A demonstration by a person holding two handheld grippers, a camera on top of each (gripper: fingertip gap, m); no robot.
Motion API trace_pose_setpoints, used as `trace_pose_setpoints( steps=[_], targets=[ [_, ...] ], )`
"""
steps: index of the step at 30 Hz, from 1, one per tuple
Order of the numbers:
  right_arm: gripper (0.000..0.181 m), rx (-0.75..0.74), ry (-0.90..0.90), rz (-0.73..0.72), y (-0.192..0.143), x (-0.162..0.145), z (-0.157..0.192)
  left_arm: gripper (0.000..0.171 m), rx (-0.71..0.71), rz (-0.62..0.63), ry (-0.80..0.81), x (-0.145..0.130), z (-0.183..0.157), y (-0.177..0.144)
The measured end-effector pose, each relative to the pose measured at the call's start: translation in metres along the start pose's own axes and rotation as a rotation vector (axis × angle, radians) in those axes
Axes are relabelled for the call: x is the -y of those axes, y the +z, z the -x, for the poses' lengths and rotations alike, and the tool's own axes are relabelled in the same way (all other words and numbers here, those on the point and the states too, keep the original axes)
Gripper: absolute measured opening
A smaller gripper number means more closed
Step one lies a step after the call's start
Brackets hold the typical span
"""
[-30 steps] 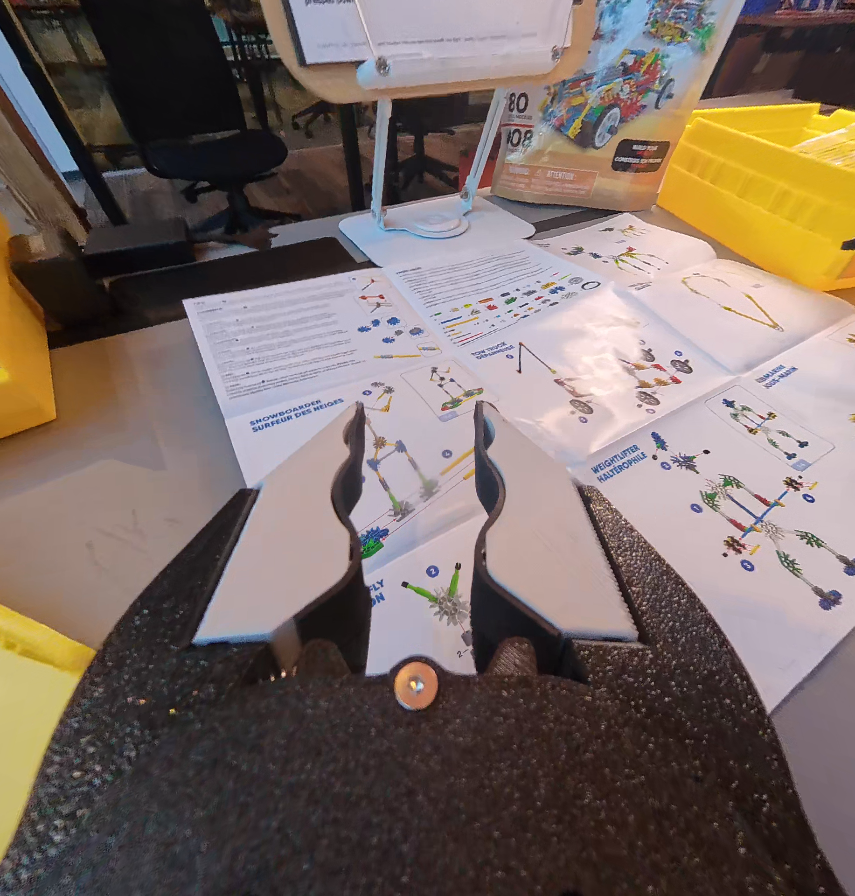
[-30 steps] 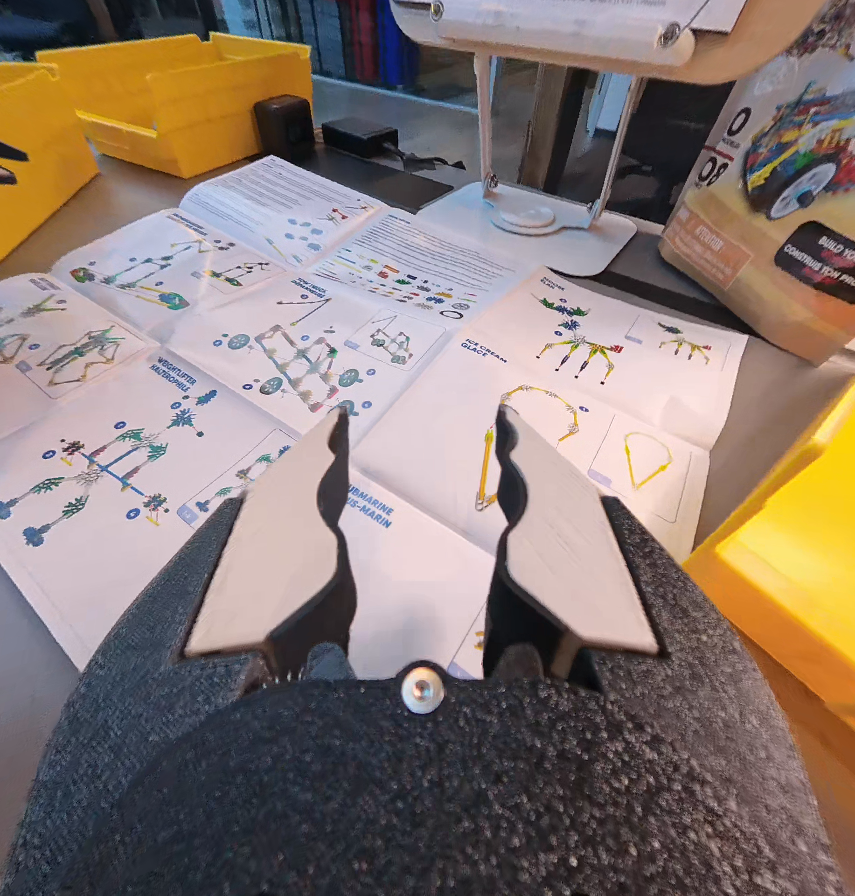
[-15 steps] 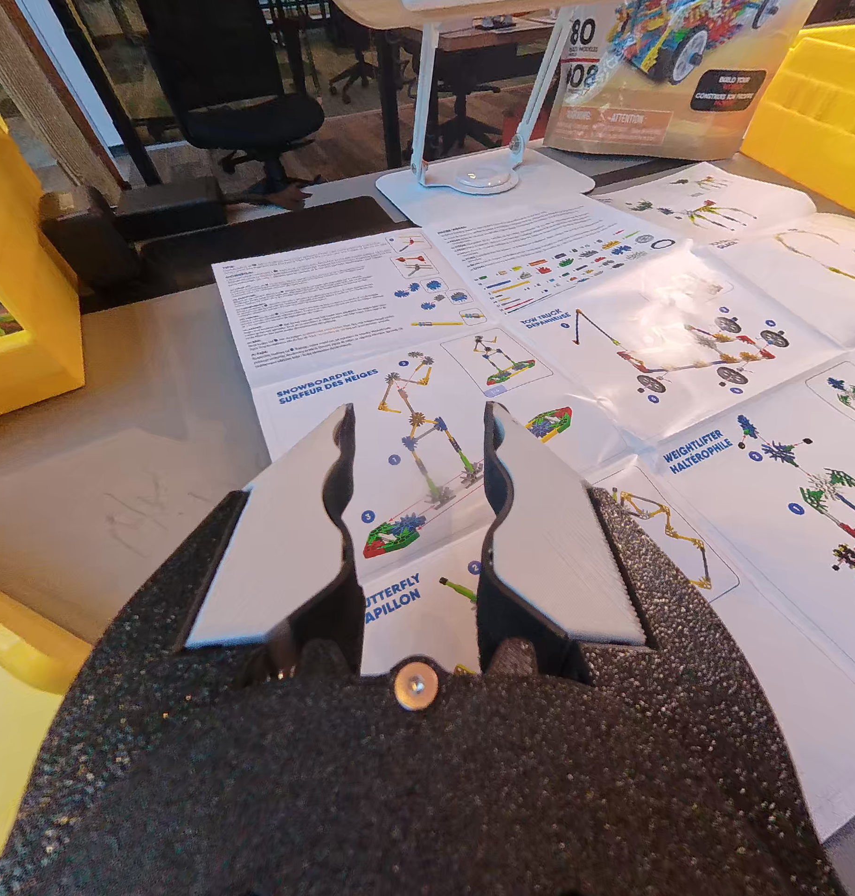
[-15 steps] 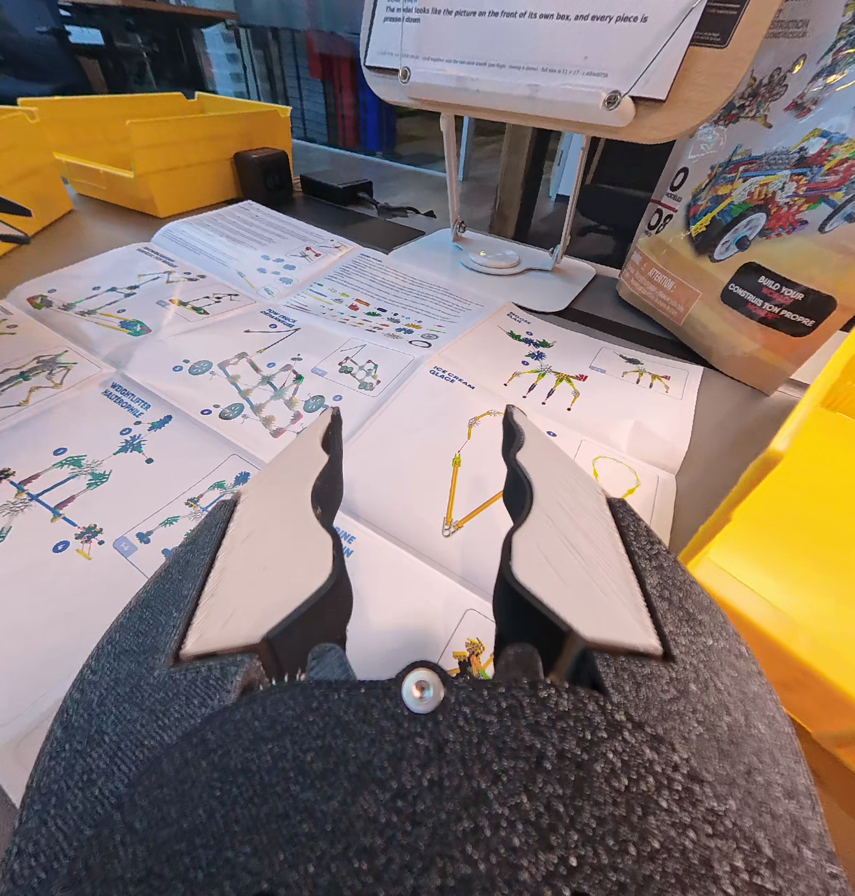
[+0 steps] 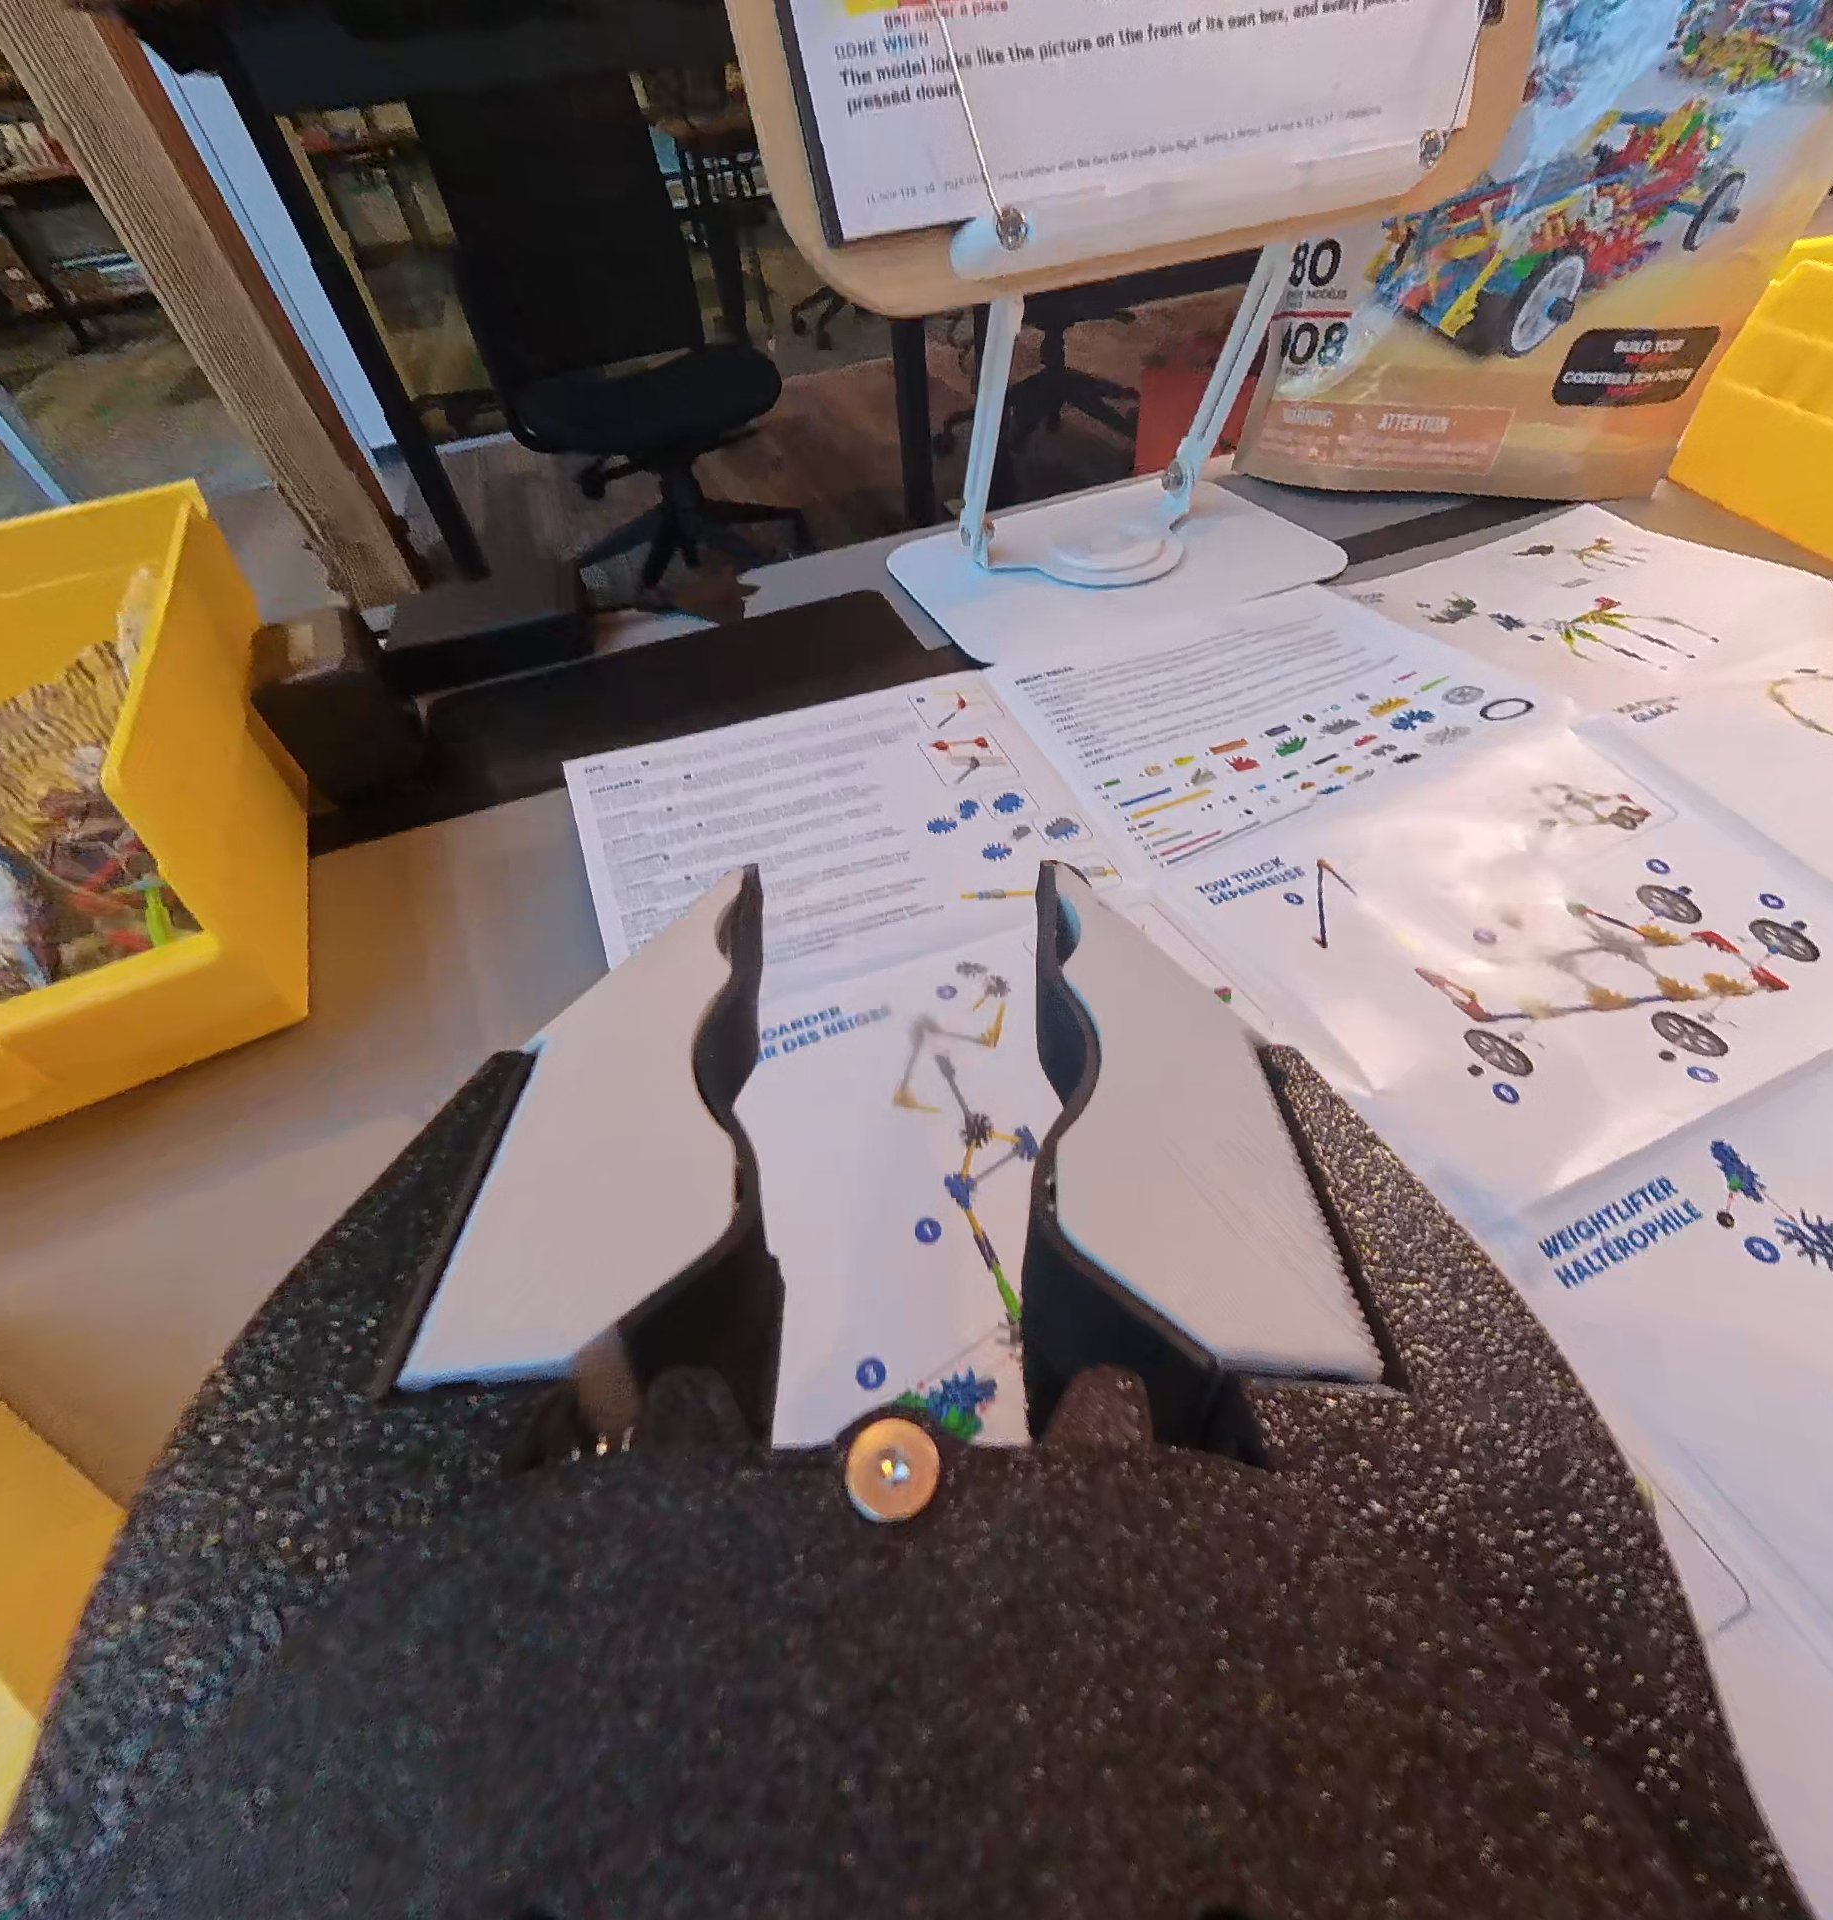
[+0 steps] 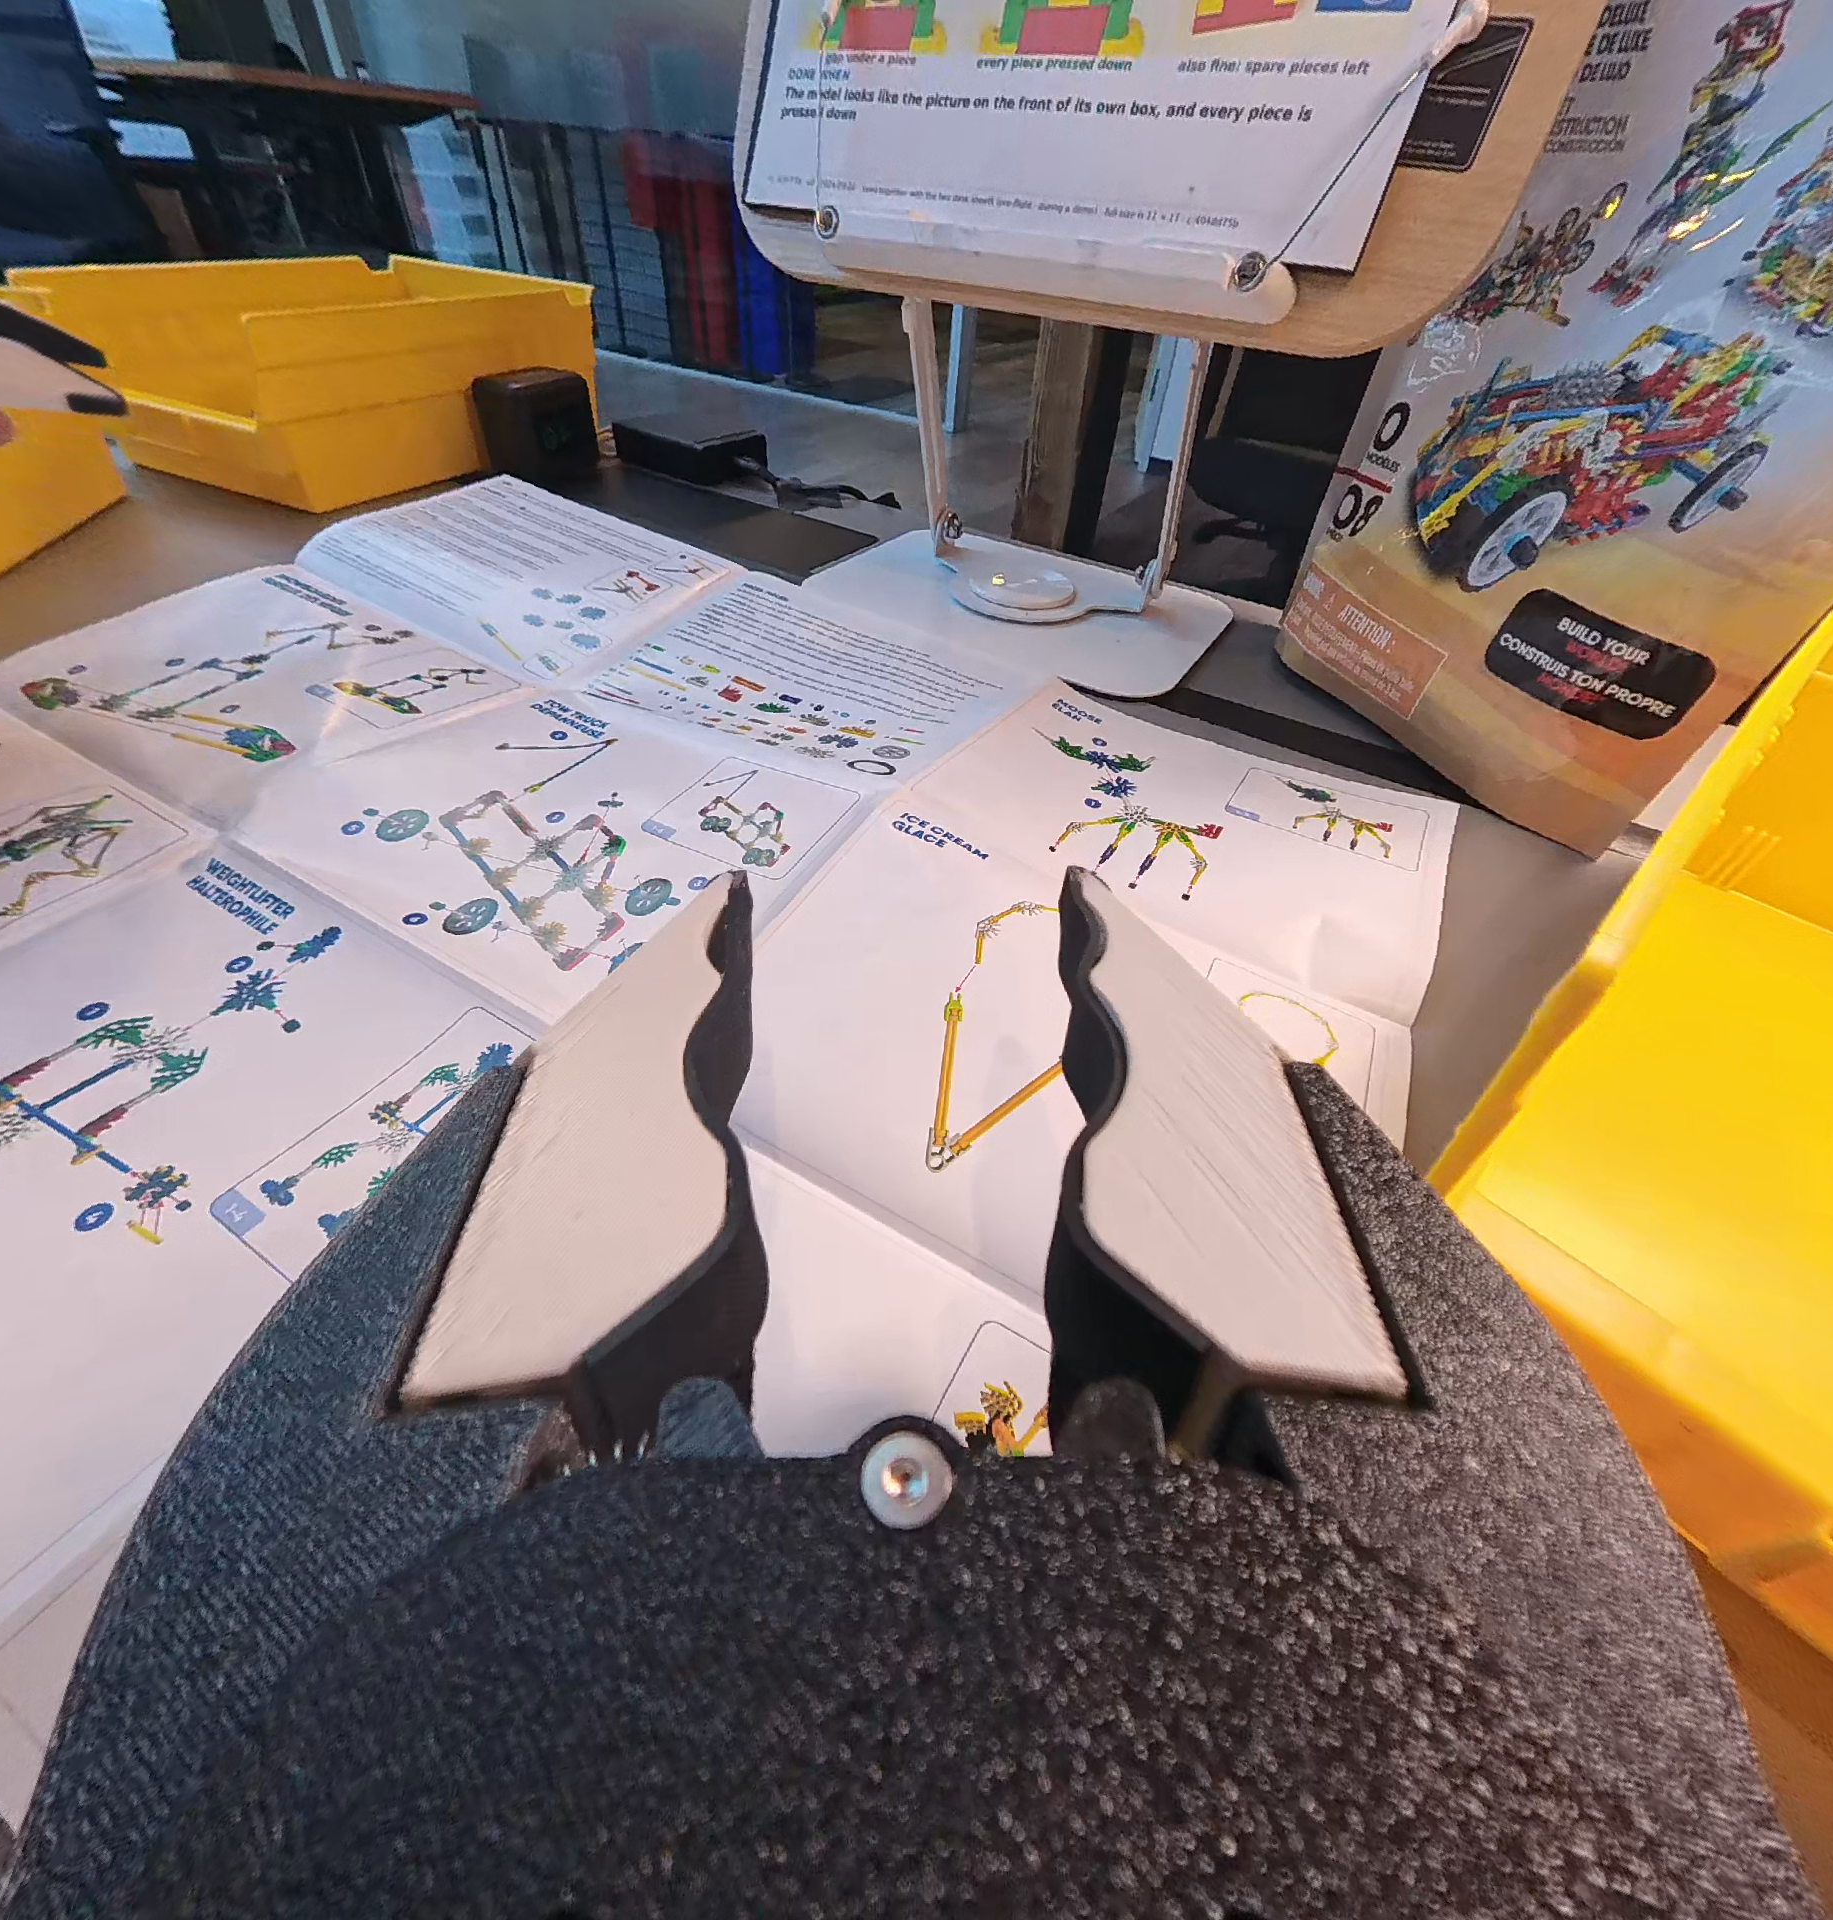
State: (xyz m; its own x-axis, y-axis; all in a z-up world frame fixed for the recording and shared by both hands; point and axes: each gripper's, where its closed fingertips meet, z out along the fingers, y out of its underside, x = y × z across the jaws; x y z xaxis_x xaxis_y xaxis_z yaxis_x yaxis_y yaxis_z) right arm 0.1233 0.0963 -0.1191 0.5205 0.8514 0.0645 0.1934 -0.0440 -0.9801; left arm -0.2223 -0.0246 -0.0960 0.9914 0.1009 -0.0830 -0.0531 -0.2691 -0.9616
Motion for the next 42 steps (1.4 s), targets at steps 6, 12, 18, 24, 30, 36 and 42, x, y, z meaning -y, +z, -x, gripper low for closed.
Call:
trace_pose_setpoints(
  steps=[6, 12, 18, 24, 30, 36, 42],
  targets=[
    [0.058, -0.002, 0.021, -0.022, -0.003, 0.003, -0.003, 0.050, 0.038, -0.017, 0.002, 0.019, 0.019, 0.046],
    [0.058, -0.023, -0.026, -0.013, 0.002, 0.005, -0.006, 0.044, 0.107, 0.096, -0.061, -0.011, 0.051, 0.084],
    [0.057, 0.035, -0.103, -0.025, 0.045, 0.032, 0.006, 0.039, 0.158, 0.144, -0.096, -0.012, 0.072, 0.111],
    [0.057, 0.135, -0.142, -0.053, 0.098, 0.059, 0.040, 0.038, 0.231, 0.314, -0.064, -0.040, 0.104, 0.141],
    [0.055, 0.143, -0.112, -0.016, 0.090, 0.033, 0.035, 0.052, 0.047, 0.393, -0.313, -0.064, 0.091, 0.139],
    [0.052, 0.154, -0.082, -0.048, 0.083, 0.041, 0.033, 0.041, -0.037, 0.331, -0.466, -0.056, 0.084, 0.138],
    [0.051, 0.161, -0.161, -0.055, 0.081, 0.044, 0.043, 0.032, -0.083, 0.091, -0.408, 0.008, 0.070, 0.109]
  ],
)
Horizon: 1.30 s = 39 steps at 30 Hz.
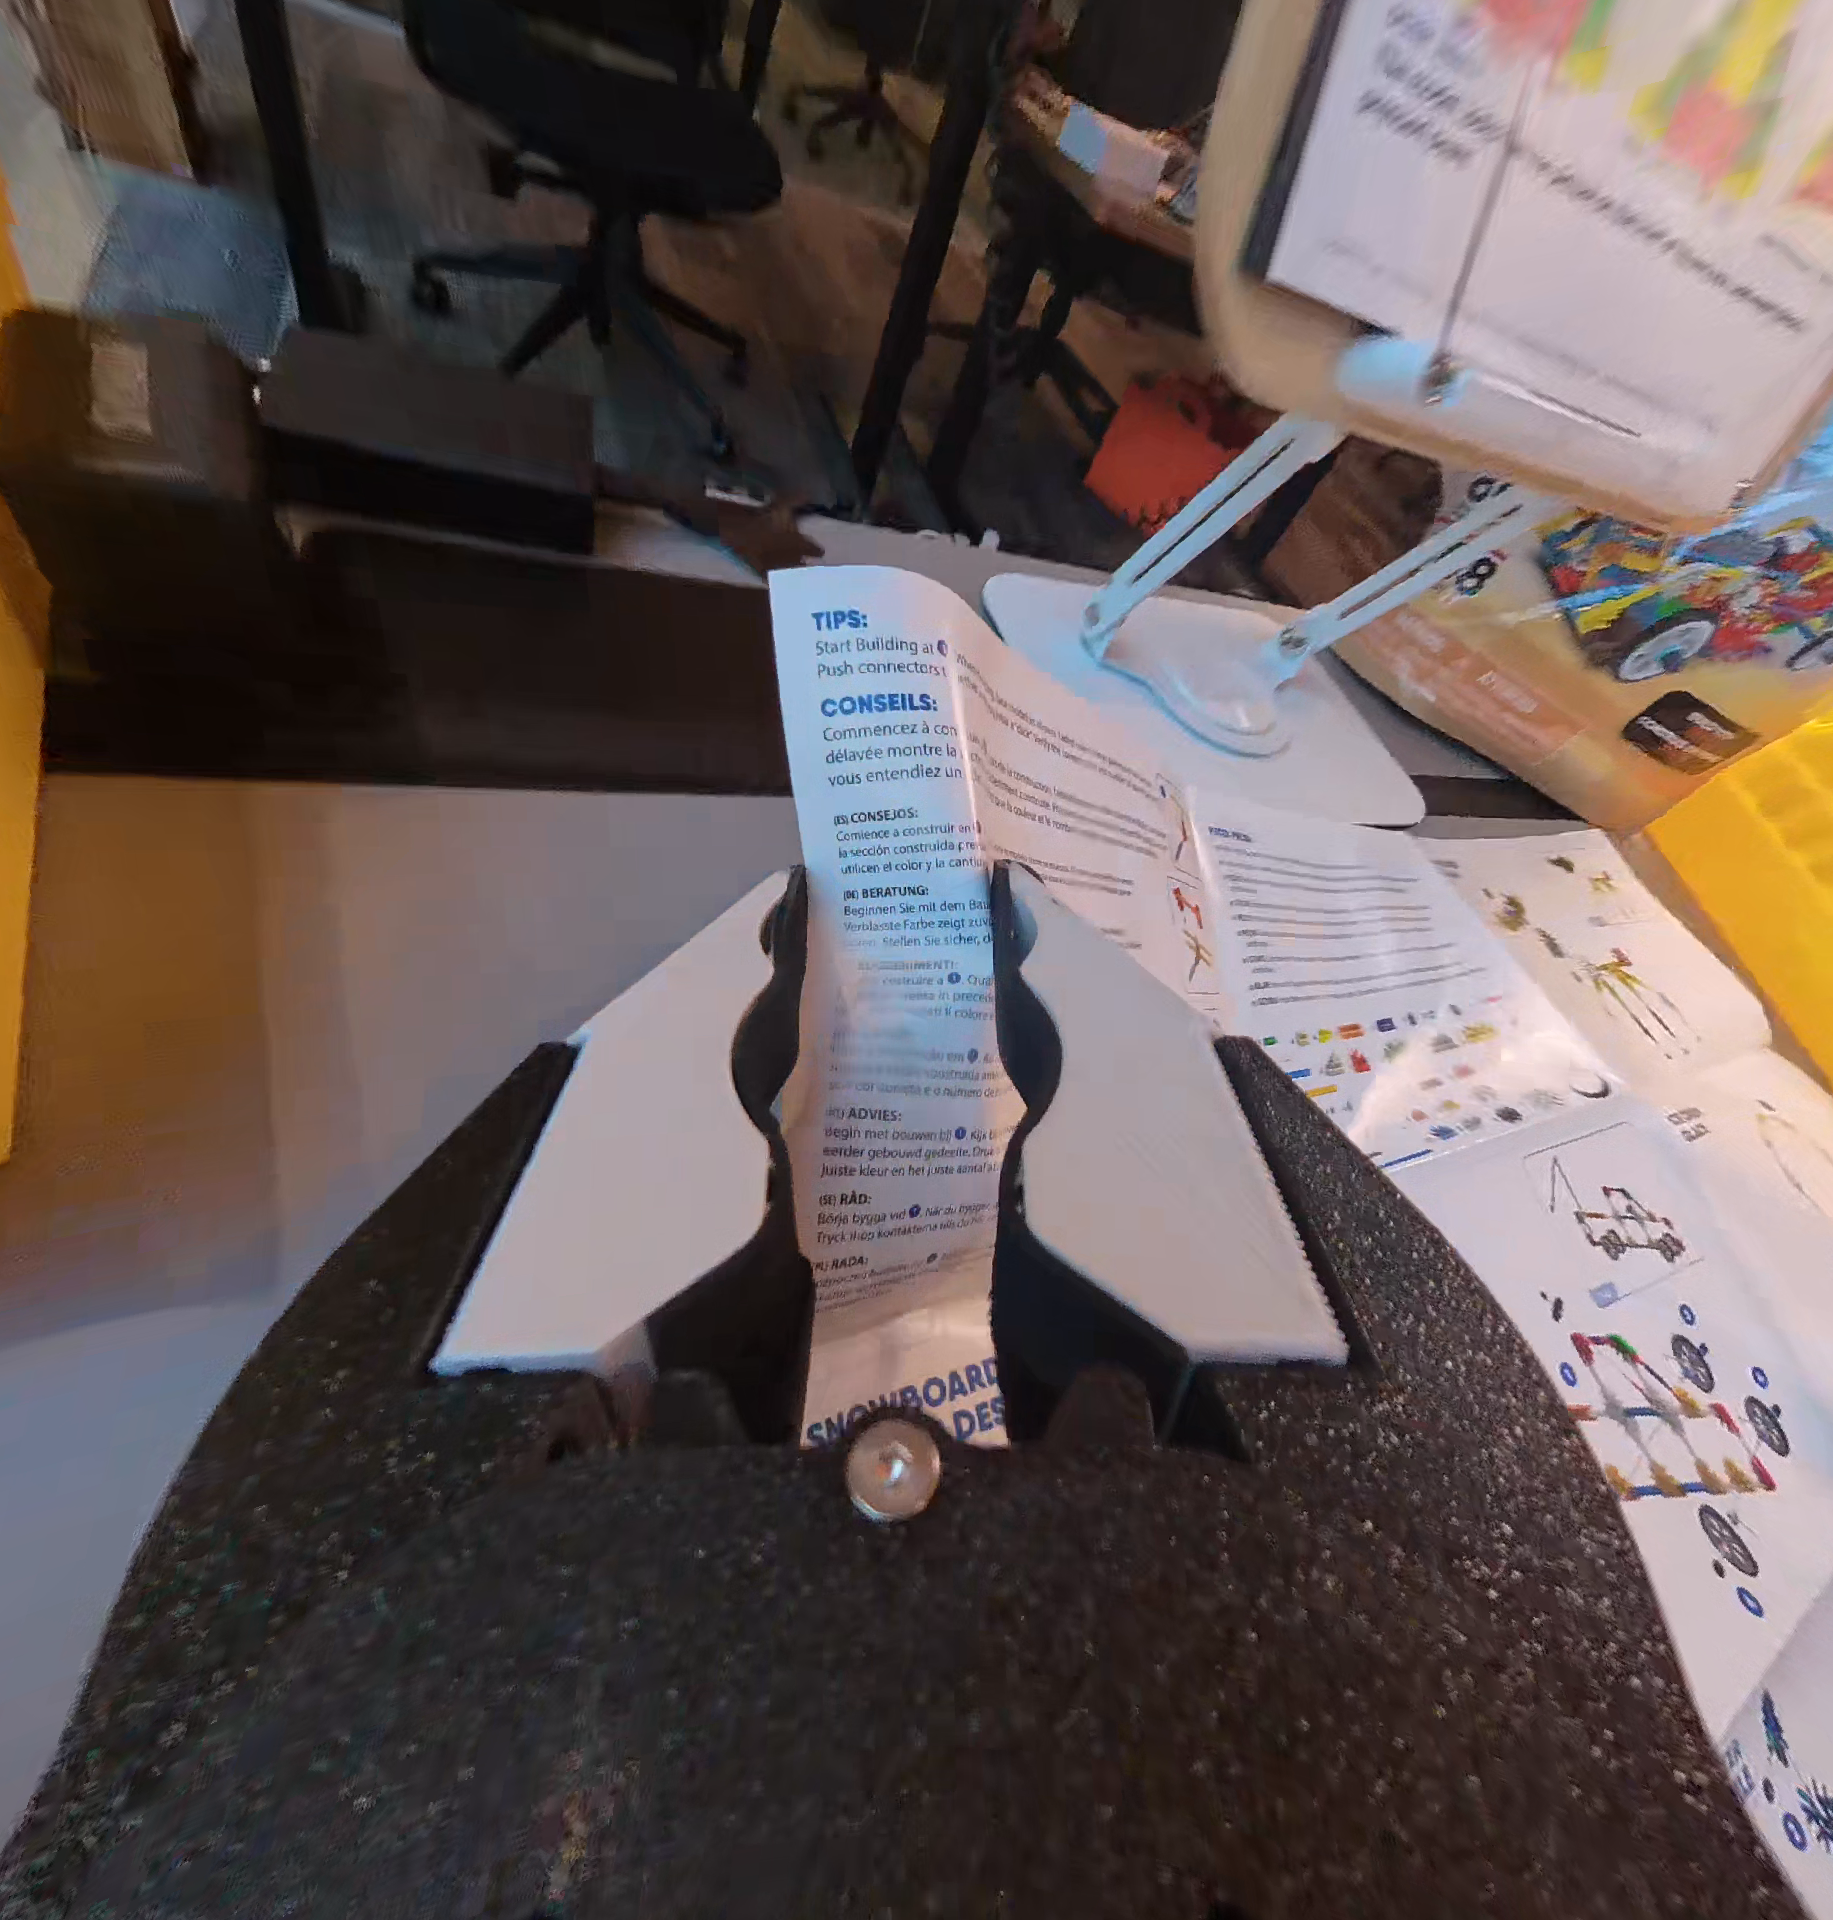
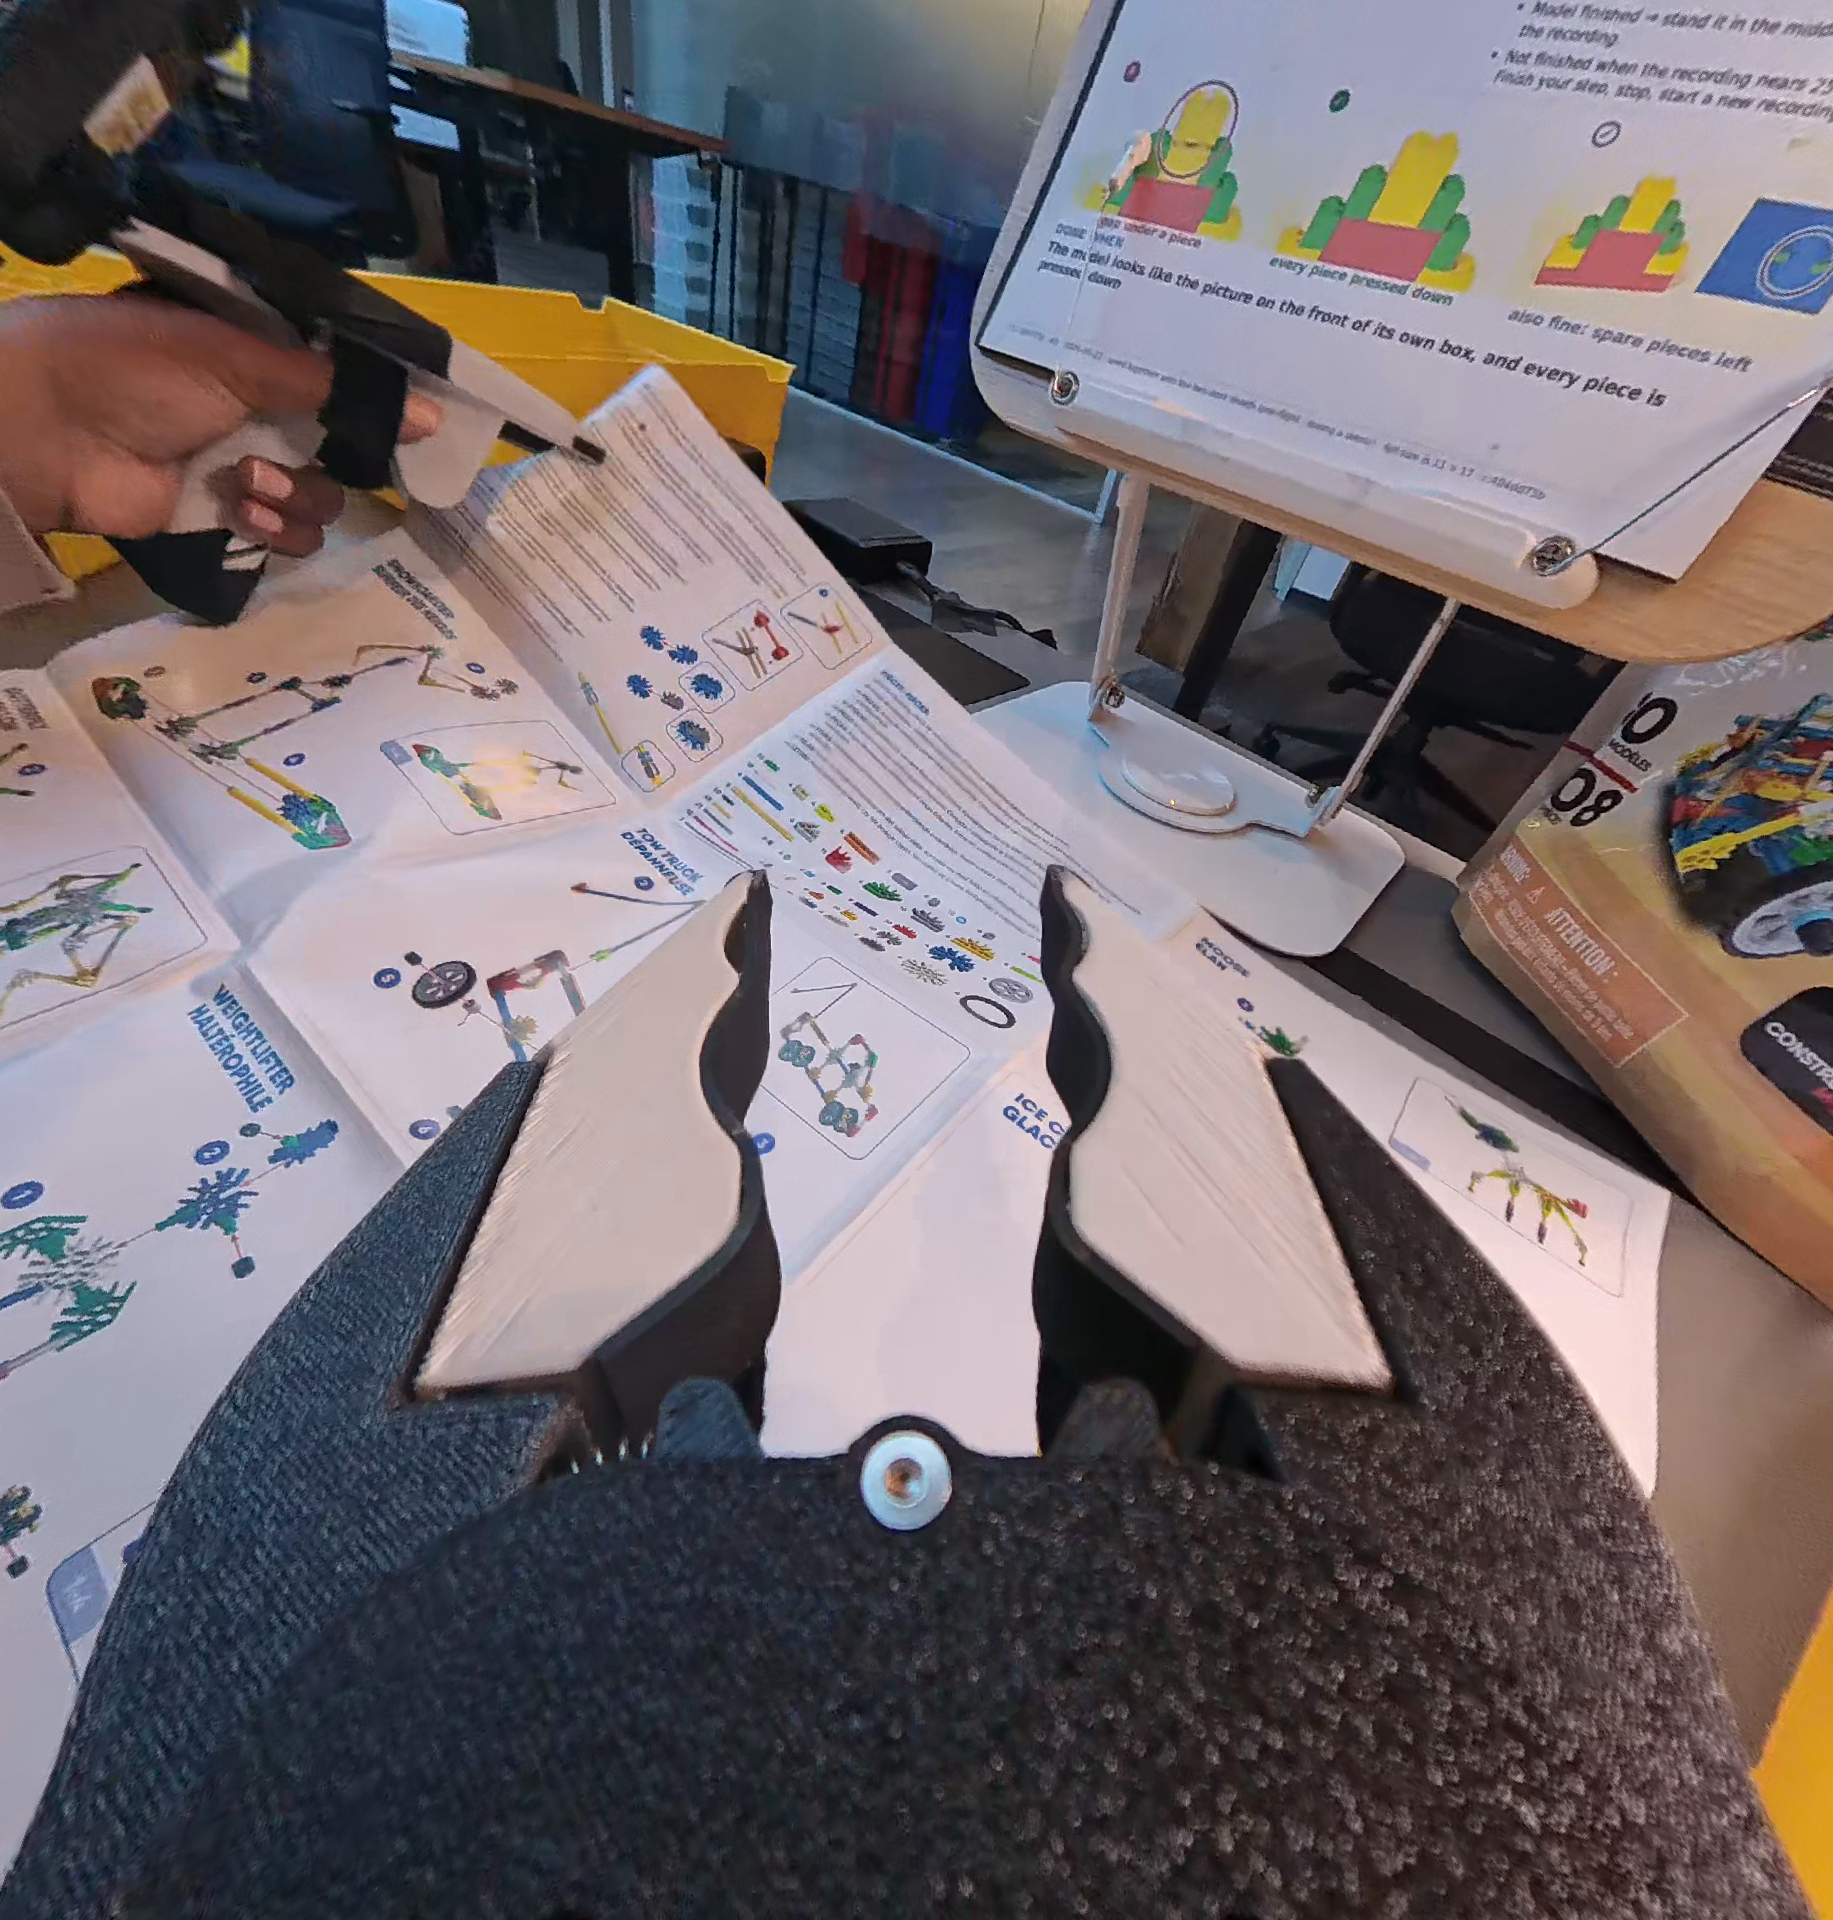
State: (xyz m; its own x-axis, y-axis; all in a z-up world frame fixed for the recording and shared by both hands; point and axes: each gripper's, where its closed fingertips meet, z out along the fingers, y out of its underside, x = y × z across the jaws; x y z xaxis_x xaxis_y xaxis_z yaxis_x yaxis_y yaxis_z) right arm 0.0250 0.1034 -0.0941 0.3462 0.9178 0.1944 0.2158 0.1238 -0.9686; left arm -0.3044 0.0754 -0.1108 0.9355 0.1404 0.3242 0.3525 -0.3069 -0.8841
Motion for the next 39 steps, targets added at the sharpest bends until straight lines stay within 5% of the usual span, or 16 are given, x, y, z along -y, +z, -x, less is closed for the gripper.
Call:
trace_pose_setpoints(
  steps=[8, 20, 23, 27, 34, 39],
  targets=[
    [0.052, 0.126, 0.016, -0.053, 0.016, 0.044, 0.028, 0.031, -0.270, -0.140, 0.265, 0.036, -0.090, -0.062],
    [0.081, 0.519, -0.262, -0.193, 0.105, 0.145, 0.075, 0.030, -0.515, -0.234, 0.482, 0.024, -0.157, -0.125],
    [0.065, 0.758, -0.219, -0.162, 0.113, 0.143, 0.100, 0.030, -0.603, -0.241, 0.493, 0.020, -0.166, -0.135],
    [0.001, 0.895, -0.170, -0.181, 0.101, 0.143, 0.114, 0.031, -0.677, -0.211, 0.473, 0.017, -0.165, -0.142],
    [0.000, 0.822, -0.140, -0.111, 0.099, 0.129, 0.100, 0.037, -0.691, -0.150, 0.326, 0.030, -0.147, -0.132],
    [0.000, 0.685, -0.138, -0.041, 0.119, 0.117, 0.089, 0.017, -0.530, -0.178, 0.325, 0.032, -0.134, -0.114]
  ],
)
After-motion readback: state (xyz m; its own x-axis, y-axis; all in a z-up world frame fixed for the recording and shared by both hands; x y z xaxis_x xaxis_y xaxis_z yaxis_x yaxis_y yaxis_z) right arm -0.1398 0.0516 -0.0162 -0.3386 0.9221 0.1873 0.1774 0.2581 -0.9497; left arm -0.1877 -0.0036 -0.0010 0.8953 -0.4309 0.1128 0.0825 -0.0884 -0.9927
